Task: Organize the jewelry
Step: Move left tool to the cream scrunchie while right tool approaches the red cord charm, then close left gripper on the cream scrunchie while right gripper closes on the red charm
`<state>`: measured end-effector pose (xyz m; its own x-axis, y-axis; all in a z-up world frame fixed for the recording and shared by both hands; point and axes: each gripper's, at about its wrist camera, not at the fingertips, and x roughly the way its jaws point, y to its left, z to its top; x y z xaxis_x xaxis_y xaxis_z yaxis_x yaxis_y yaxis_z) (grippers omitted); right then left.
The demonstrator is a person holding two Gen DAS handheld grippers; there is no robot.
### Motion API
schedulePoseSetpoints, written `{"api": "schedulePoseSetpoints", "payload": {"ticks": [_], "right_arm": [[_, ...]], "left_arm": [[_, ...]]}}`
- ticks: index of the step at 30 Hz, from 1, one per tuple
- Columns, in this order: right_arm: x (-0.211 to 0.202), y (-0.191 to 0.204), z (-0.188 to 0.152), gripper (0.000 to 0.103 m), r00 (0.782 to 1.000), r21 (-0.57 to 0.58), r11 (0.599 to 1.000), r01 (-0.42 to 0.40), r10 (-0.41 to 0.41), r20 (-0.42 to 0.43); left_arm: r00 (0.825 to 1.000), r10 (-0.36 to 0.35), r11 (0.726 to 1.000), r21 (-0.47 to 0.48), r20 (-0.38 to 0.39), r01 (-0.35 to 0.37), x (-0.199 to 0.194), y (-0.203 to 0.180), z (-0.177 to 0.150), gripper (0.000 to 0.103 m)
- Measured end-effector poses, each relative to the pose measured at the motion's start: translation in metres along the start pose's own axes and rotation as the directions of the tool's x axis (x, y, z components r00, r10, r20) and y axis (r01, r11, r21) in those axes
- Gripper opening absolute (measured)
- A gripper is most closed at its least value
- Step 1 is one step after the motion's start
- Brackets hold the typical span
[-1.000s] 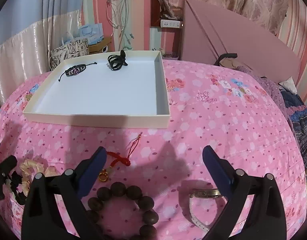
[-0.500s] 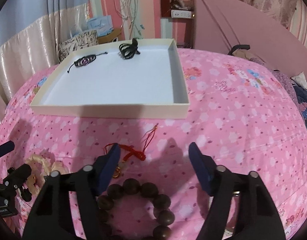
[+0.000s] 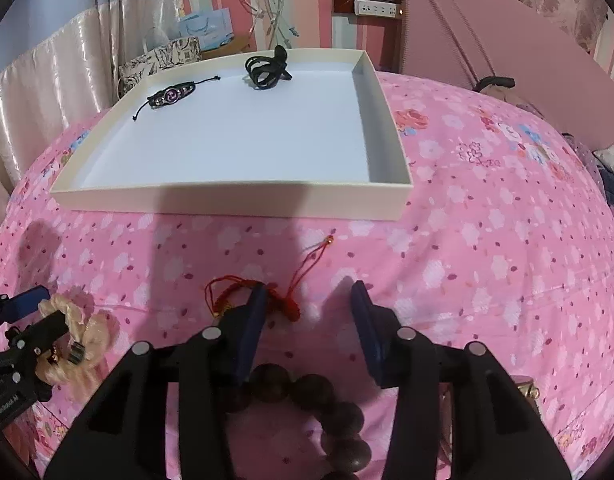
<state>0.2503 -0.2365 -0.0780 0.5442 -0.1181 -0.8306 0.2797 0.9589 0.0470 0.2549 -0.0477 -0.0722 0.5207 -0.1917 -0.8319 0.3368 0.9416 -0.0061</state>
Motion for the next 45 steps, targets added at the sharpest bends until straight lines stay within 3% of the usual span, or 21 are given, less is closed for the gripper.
{"api": "schedulePoseSetpoints", "payload": {"ticks": [7, 10, 36, 45], "right_arm": [[-0.001, 0.003, -0.001, 0.013, 0.999, -0.009, 0.999, -0.040, 0.040, 0.001], [-0.003, -0.002, -0.001, 0.008, 0.998, 0.013, 0.998, -0.067, 0.067, 0.009], [-0.036, -0.011, 0.004, 0.005, 0.984, 0.045, 0.993, -0.109, 0.102, 0.148], [-0.053, -0.012, 0.014, 0.005, 0.977, 0.060, 0.991, -0.120, 0.107, 0.185]], "left_arm": [[1.000, -0.019, 1.000, -0.008, -0.001, 0.019, -0.001, -0.001, 0.000, 0.019], [1.000, -0.022, 1.000, -0.018, -0.001, 0.022, -0.002, 0.001, -0.001, 0.017], [0.998, -0.031, 0.997, -0.064, 0.059, 0.035, -0.021, 0.010, 0.003, 0.007], [0.995, -0.017, 0.995, -0.092, 0.101, 0.026, -0.041, 0.018, 0.021, 0.006]]}}
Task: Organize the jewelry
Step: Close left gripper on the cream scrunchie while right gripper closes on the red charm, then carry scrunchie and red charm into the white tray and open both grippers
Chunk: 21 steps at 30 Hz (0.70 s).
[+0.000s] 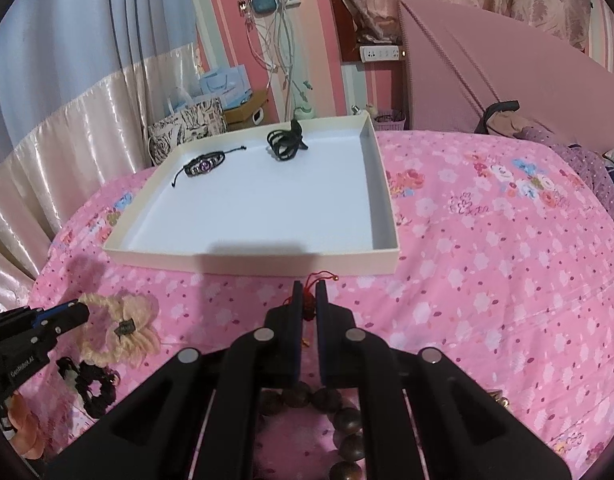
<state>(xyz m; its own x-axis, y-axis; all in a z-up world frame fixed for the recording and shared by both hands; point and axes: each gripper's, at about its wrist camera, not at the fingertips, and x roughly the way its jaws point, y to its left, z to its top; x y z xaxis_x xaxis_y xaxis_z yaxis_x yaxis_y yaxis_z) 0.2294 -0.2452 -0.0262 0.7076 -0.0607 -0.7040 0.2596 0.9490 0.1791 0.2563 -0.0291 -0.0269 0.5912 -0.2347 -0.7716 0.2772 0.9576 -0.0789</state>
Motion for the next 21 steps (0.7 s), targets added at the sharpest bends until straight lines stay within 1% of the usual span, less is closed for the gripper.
{"api": "schedulePoseSetpoints", "payload": {"ticks": [5, 8, 12, 15, 18, 21], "right_arm": [[-0.012, 0.003, 0.017, 0.005, 1.000, -0.003, 1.000, -0.005, 0.005, 0.021], [-0.016, 0.005, 0.033, 0.005, 0.999, -0.005, 1.000, -0.003, 0.003, 0.033], [-0.010, 0.009, 0.062, 0.005, 0.999, -0.013, 1.000, 0.006, -0.006, 0.050], [0.000, 0.012, 0.081, 0.005, 0.999, -0.005, 1.000, -0.002, 0.003, 0.054], [0.019, 0.018, 0.101, 0.005, 0.999, 0.002, 1.000, -0.012, 0.012, 0.052], [0.041, 0.024, 0.115, 0.005, 0.999, 0.015, 0.999, -0.031, 0.030, 0.042]], "left_arm": [[1.000, 0.014, 1.000, -0.001, 0.020, -0.014, -0.017, 0.004, 0.021, 0.006], [0.999, 0.007, 1.000, -0.001, 0.049, -0.007, -0.029, 0.007, 0.040, 0.006], [0.997, 0.007, 1.000, 0.000, 0.083, -0.007, -0.035, 0.009, 0.067, 0.006], [0.995, -0.009, 1.000, -0.006, 0.100, 0.010, -0.030, 0.010, 0.093, 0.006], [0.993, -0.011, 1.000, -0.002, 0.114, 0.012, -0.019, 0.011, 0.118, 0.007], [0.994, -0.025, 1.000, -0.013, 0.109, 0.027, 0.000, 0.014, 0.140, 0.007]]}}
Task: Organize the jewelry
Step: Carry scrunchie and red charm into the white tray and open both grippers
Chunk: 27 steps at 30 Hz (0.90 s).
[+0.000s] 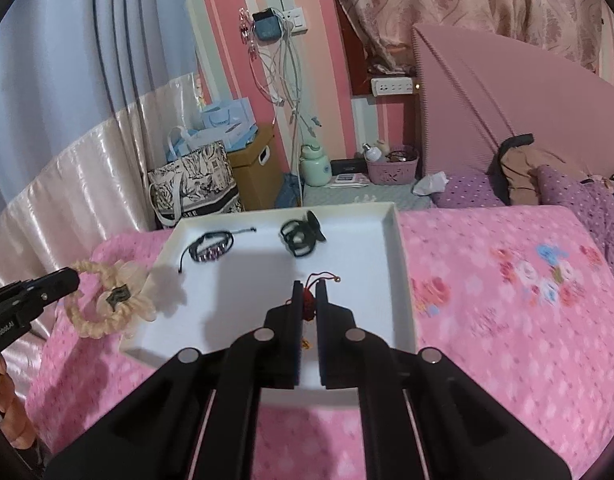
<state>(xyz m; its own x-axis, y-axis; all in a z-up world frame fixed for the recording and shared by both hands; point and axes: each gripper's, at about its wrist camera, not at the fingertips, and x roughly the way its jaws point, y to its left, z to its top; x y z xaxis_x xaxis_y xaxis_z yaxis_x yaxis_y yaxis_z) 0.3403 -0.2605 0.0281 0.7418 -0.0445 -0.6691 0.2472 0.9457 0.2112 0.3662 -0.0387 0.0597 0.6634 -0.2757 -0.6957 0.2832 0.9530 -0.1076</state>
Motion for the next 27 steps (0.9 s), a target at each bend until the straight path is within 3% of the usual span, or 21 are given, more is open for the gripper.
{"api": "schedulePoseSetpoints", "payload": {"ticks": [5, 12, 19, 27], "right_arm": [[0.037, 0.019, 0.016, 0.005, 1.000, -0.003, 1.000, -0.013, 0.013, -0.014], [0.084, 0.043, 0.032, 0.005, 0.998, -0.009, 0.999, -0.045, 0.045, -0.033], [0.130, 0.056, 0.020, 0.005, 0.992, -0.070, 0.998, -0.008, -0.001, -0.127], [0.144, 0.057, 0.011, 0.005, 0.978, -0.111, 0.993, 0.028, -0.050, -0.204]], "left_arm": [[0.999, 0.017, 1.000, -0.001, -0.038, -0.017, 0.051, 0.004, 0.020, 0.006], [0.993, 0.058, 0.998, 0.005, -0.101, -0.058, 0.107, 0.020, 0.021, 0.007], [0.988, 0.062, 0.998, -0.003, -0.139, -0.063, 0.137, 0.038, 0.019, 0.007], [0.973, 0.153, 0.988, 0.051, -0.176, -0.146, 0.162, 0.035, 0.007, 0.007]]}}
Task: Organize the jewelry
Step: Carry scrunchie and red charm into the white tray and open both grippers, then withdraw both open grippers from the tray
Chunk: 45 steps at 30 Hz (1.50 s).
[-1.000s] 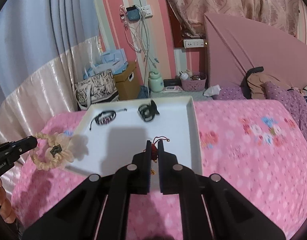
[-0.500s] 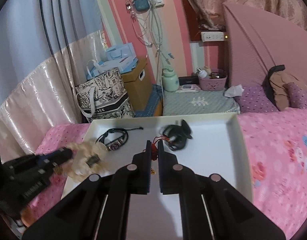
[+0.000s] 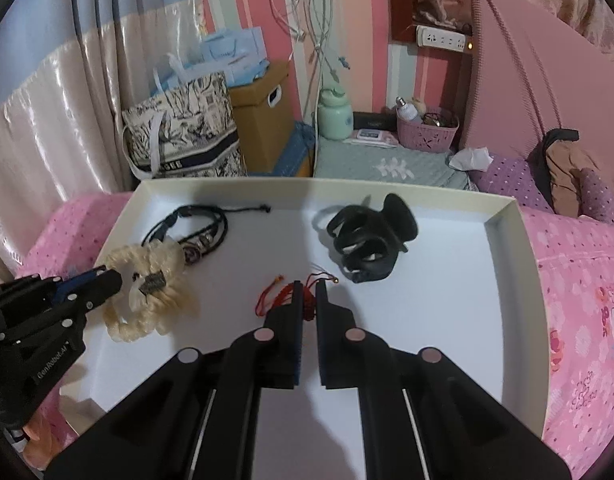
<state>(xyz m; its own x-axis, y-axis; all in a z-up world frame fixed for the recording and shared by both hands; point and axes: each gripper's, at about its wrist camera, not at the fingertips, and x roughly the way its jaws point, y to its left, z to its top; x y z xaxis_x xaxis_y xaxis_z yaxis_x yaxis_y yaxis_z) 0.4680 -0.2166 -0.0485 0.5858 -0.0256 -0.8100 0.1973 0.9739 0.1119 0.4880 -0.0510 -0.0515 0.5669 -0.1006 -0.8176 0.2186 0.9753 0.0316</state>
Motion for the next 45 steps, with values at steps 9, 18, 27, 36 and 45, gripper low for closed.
{"api": "schedulePoseSetpoints", "payload": {"ticks": [9, 18, 27, 36, 45], "right_arm": [[0.013, -0.004, 0.002, 0.006, 0.999, 0.013, 1.000, -0.018, 0.019, -0.040], [0.014, -0.009, 0.001, 0.034, 0.998, 0.045, 0.999, -0.014, 0.016, -0.054], [-0.020, -0.029, 0.010, 0.046, 0.999, 0.093, 0.996, 0.012, -0.016, 0.041], [-0.091, -0.044, 0.008, 0.078, 0.983, 0.131, 0.991, 0.002, -0.026, 0.183], [-0.150, -0.061, -0.040, 0.089, 0.982, 0.134, 0.990, 0.052, -0.076, 0.175]], "left_arm": [[0.999, 0.031, 0.999, 0.009, -0.017, -0.031, 0.014, -0.001, 0.000, 0.008], [1.000, 0.006, 1.000, 0.011, -0.002, -0.006, 0.006, -0.003, -0.003, 0.029], [0.994, -0.016, 1.000, 0.005, 0.110, 0.016, -0.039, 0.001, 0.003, 0.068], [0.974, 0.007, 0.998, -0.057, 0.225, 0.006, -0.107, 0.009, 0.002, 0.096], [0.969, 0.096, 0.995, -0.045, 0.227, -0.088, -0.166, 0.009, -0.040, 0.100]]}}
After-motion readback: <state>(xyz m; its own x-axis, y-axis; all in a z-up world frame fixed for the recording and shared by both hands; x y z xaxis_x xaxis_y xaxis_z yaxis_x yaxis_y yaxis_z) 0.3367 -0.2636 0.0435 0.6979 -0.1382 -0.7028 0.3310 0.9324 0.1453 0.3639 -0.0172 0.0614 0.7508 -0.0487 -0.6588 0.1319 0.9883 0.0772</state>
